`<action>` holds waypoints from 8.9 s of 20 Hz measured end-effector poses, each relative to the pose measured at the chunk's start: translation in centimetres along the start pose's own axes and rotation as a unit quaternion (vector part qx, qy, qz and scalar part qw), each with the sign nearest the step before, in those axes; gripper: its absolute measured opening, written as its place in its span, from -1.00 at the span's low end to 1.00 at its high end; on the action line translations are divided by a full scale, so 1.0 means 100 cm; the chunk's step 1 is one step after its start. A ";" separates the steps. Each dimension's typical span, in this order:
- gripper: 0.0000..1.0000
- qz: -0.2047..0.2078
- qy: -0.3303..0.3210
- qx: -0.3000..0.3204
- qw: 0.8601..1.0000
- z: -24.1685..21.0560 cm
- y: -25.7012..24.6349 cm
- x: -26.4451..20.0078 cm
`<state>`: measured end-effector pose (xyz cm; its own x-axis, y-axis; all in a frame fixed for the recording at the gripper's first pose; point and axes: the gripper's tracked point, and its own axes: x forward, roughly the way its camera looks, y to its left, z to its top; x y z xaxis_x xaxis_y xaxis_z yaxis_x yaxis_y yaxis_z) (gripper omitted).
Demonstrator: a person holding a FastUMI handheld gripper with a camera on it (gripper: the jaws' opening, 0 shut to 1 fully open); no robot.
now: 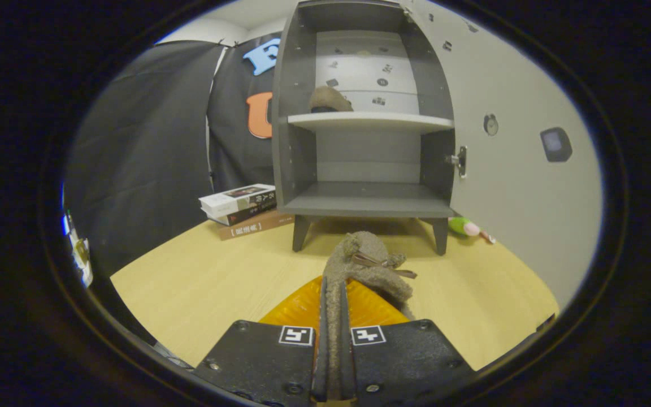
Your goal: Open the shoe cabinet door, grab the shoes and put them into the shoe cabinet, then close the shoe cabinet door.
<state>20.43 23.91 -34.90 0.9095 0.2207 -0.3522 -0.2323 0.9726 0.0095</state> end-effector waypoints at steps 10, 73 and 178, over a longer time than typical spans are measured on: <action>-0.77 0.002 -0.110 -0.042 0.993 0.145 0.011 -0.053; 0.90 -0.071 -0.055 0.011 0.996 0.375 -0.098 0.159; 0.95 0.016 -0.122 -0.056 0.991 0.295 -0.020 -0.134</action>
<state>18.89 21.16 -2.56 0.9541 0.2756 -0.1175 -0.2868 0.9536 -0.0913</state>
